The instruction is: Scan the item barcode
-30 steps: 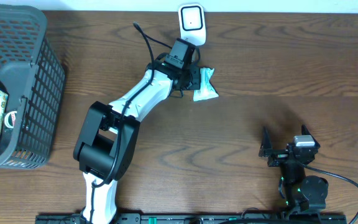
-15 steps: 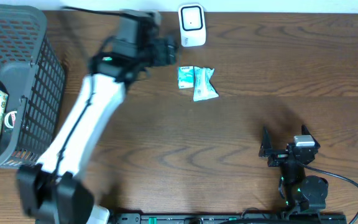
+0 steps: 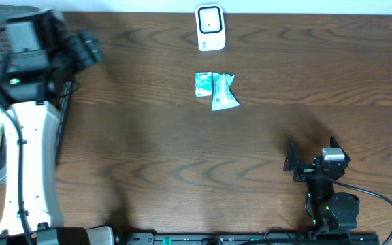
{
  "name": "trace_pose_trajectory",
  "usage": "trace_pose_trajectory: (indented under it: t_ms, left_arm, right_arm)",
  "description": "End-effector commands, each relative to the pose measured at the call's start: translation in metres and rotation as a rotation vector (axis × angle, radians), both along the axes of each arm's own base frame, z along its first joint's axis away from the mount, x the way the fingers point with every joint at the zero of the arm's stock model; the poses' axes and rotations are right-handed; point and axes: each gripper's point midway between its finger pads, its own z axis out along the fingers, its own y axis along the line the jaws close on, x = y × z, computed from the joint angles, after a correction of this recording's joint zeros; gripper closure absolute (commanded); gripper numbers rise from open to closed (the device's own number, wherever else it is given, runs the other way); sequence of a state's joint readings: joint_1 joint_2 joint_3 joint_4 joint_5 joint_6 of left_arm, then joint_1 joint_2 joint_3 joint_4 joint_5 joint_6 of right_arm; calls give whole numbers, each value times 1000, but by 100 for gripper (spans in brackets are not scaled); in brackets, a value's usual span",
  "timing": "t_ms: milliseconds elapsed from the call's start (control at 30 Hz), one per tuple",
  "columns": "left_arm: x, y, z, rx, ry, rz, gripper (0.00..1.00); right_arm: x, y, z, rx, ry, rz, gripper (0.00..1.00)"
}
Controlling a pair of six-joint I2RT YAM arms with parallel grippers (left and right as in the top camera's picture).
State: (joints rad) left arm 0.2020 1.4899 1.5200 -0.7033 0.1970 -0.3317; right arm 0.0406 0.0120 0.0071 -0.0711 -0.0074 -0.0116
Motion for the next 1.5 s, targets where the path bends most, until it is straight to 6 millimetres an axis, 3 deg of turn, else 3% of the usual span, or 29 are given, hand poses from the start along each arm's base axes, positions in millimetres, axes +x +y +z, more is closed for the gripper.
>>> trace_pose_trajectory:
  t_ms: [0, 167, 267, 333, 567, 667, 800, 900, 1000, 1133, 1233, 1267, 1367, 1467]
  left_arm:
    - [-24, 63, -5, -2, 52, 288, 19]
    - [-58, 128, -10, 20, 90, 561, 18]
    - [-64, 146, -7, 1, 63, 620, 18]
    - [-63, 147, -6, -38, 50, 604, 18]
    - [-39, 114, 10, -111, -41, 329, 22]
    - [-35, 112, 29, -98, -112, 310, 34]
    - [-30, 108, 63, -48, -234, 253, 35]
    - [-31, 113, 84, 53, -296, 231, 35]
    - [-44, 146, 90, 153, -293, 400, 35]
    - [-74, 194, 83, 169, -258, 689, 44]
    - [-91, 219, 67, 138, -217, 811, 55]
    - [-99, 234, 53, 116, -182, 861, 59]
    - [-104, 252, 25, 82, -108, 903, 63]
    - [-105, 253, -1, 31, -29, 891, 73]
  right_arm:
    - [0, 1, -1, 7, 1, 4, 1]
    - [0, 1, -1, 7, 1, 4, 1]
    - [0, 1, -1, 7, 1, 4, 1]
    - [0, 1, -1, 7, 1, 4, 1]
    - [0, 1, -1, 7, 1, 4, 1]
    - [0, 1, -1, 7, 1, 4, 1]
    - [0, 1, -1, 7, 1, 4, 1]
    - [0, 1, -1, 7, 1, 4, 1]
    - [0, 1, -1, 7, 1, 4, 1]
    - [0, 1, -1, 7, 1, 4, 1]
    - [0, 1, -1, 7, 1, 4, 1]
    - [0, 1, -1, 7, 1, 4, 1]
    - [0, 1, -1, 7, 1, 4, 1]
    - [0, 1, -1, 7, 1, 4, 1]
